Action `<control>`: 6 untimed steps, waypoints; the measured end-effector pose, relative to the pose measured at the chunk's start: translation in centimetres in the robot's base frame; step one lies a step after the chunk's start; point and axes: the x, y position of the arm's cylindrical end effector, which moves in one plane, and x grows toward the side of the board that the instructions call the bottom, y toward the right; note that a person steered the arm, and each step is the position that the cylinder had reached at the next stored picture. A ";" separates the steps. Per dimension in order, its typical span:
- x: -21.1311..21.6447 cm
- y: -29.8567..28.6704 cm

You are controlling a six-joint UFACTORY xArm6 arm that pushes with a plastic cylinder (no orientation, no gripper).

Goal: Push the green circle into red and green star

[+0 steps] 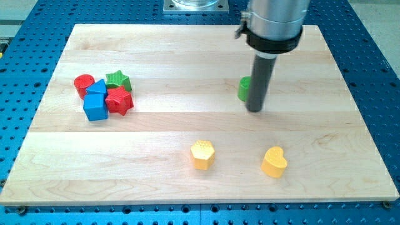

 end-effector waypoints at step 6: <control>-3.5 -14.5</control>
